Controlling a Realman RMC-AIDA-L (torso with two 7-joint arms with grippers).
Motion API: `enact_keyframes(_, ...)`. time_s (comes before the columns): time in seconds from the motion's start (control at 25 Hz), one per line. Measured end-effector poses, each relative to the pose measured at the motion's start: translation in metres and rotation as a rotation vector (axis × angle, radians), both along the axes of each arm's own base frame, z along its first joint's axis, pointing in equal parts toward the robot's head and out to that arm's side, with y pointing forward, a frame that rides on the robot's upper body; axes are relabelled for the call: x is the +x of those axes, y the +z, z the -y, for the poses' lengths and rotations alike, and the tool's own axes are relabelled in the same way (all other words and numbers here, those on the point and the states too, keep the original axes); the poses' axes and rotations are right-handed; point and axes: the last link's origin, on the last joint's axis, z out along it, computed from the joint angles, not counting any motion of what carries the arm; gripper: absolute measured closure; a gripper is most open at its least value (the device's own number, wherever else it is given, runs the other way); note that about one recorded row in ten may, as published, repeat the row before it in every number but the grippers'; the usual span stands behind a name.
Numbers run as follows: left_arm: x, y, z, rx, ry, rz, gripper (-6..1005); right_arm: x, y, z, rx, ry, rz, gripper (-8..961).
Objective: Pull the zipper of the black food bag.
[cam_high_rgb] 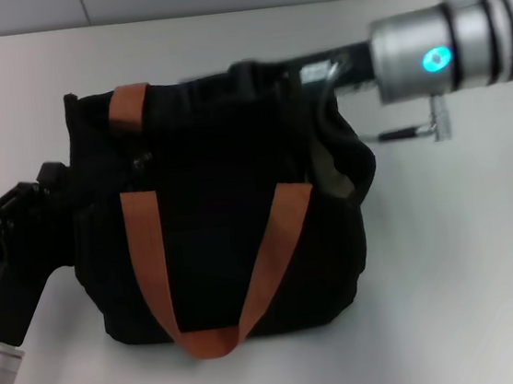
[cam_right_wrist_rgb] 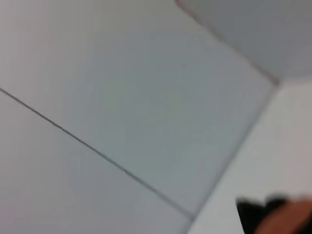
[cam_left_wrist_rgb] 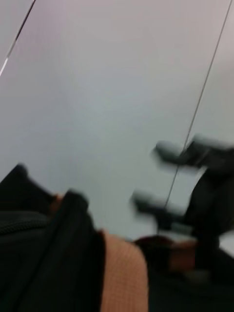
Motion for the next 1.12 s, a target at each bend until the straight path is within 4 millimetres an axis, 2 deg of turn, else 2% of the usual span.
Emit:
enact_keyframes(0.16, -0.004, -0.004, 0.000, -0.021, 0.025, -0.012, 983, 0.000, 0.029, -0.004, 0.186, 0.117, -0.063, 375)
enact_keyframes(0.36, -0.006, -0.004, -0.002, -0.022, 0.047, -0.018, 983, -0.012, 0.042, -0.006, 0.383, 0.407, 0.012, 379)
enact_keyframes(0.56, -0.005, -0.003, -0.002, -0.011, 0.038, -0.012, 983, -0.020, 0.030, -0.004, 0.525, 0.756, 0.256, 379)
enact_keyframes(0.76, -0.003, -0.002, -0.004, -0.004, 0.033, -0.009, 983, -0.019, 0.013, -0.006, 0.609, 0.971, 0.412, 379)
enact_keyframes(0.92, -0.003, -0.001, -0.005, 0.002, 0.034, -0.005, 983, -0.018, 0.004, -0.001, 0.654, 1.102, 0.436, 379)
enact_keyframes(1.12, -0.002, -0.001, -0.007, 0.006, 0.030, -0.003, 984, -0.024, -0.009, 0.009, 0.678, 1.186, 0.411, 378)
